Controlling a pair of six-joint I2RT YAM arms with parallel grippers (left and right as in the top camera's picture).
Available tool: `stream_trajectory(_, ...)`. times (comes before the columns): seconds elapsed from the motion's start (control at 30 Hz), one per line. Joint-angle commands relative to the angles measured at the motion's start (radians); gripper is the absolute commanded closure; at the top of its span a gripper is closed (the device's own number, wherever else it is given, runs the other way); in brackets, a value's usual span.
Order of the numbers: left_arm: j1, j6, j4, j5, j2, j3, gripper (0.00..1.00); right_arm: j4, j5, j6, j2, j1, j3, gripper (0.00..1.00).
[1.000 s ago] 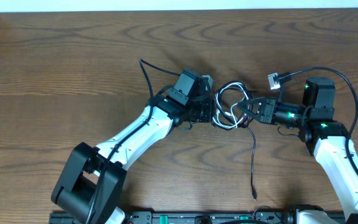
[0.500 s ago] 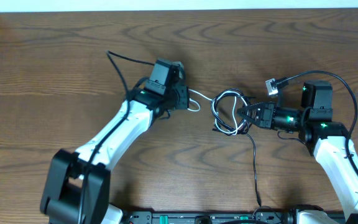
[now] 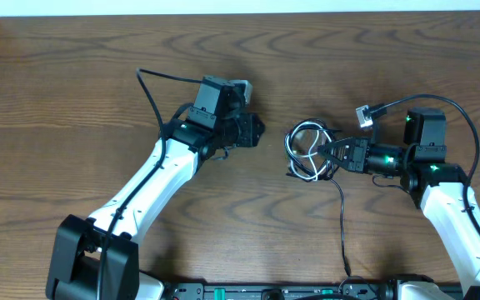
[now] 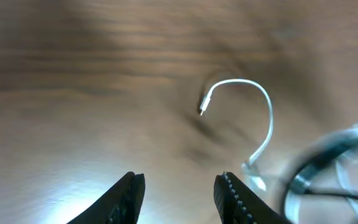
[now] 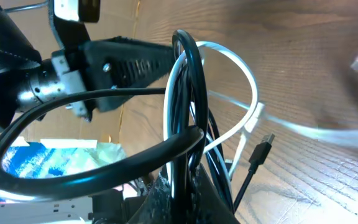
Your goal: Untangle cables
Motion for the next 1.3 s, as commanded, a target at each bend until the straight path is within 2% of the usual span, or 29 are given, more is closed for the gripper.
stream_trajectory(0.0, 0.005, 0.009, -0.008, 0.256, -0.010, -0.005, 0.59, 0.000, -0.028, -0.022, -0.006, -0.007, 0.010, 0.99)
stream_trajectory(0.1, 0.005, 0.008, -0.039, 0.326, -0.010, -0.005, 0.59, 0.000, -0.028, -0.022, -0.006, -0.007, 0.010, 0.99)
stream_trajectory(0.27, -0.008, 0.009, -0.109, 0.325, -0.009, -0.011, 0.59, 0.000, -0.028, -0.021, -0.006, -0.007, 0.010, 0.99)
stream_trajectory(0.37, -0.026, 0.009, -0.108, 0.266, -0.009, -0.020, 0.51, 0.000, -0.029, -0.021, -0.006, -0.006, 0.010, 0.99)
stream_trajectory(0.4, -0.040, 0.009, -0.107, 0.212, -0.009, -0.021, 0.42, 0.000, -0.029, -0.021, -0.006, -0.006, 0.010, 0.99)
stream_trajectory(0.47, -0.053, 0.009, -0.089, 0.195, -0.005, -0.021, 0.35, -0.001, -0.031, -0.021, -0.006, -0.006, 0.010, 0.99)
stream_trajectory(0.8, -0.128, 0.009, 0.064, 0.192, -0.003, -0.021, 0.32, 0.001, -0.055, -0.021, -0.006, -0.006, 0.010, 0.99)
stream_trajectory(1.0, -0.160, 0.009, 0.073, 0.142, 0.027, -0.024, 0.32, 0.005, -0.103, -0.021, -0.006, -0.007, 0.010, 0.99)
stream_trajectory(1.03, -0.160, 0.009, 0.077, 0.142, 0.032, -0.024, 0.33, 0.005, -0.103, -0.022, -0.006, -0.007, 0.010, 0.99)
stream_trajectory(1.07, -0.160, 0.009, 0.082, 0.142, 0.035, -0.024, 0.39, 0.005, -0.103, -0.022, -0.006, -0.007, 0.010, 0.99)
stream_trajectory(1.17, -0.159, 0.009, 0.100, 0.146, 0.035, -0.024, 0.65, 0.004, -0.103, -0.022, -0.006, -0.007, 0.010, 0.99)
stream_trajectory(1.2, -0.160, 0.009, 0.107, 0.150, 0.035, -0.024, 0.69, 0.004, -0.103, -0.022, -0.006, -0.007, 0.010, 0.99)
stream_trajectory(1.27, -0.161, 0.009, 0.110, 0.150, 0.035, -0.024, 0.70, 0.004, -0.103, -0.022, -0.006, -0.007, 0.010, 0.99)
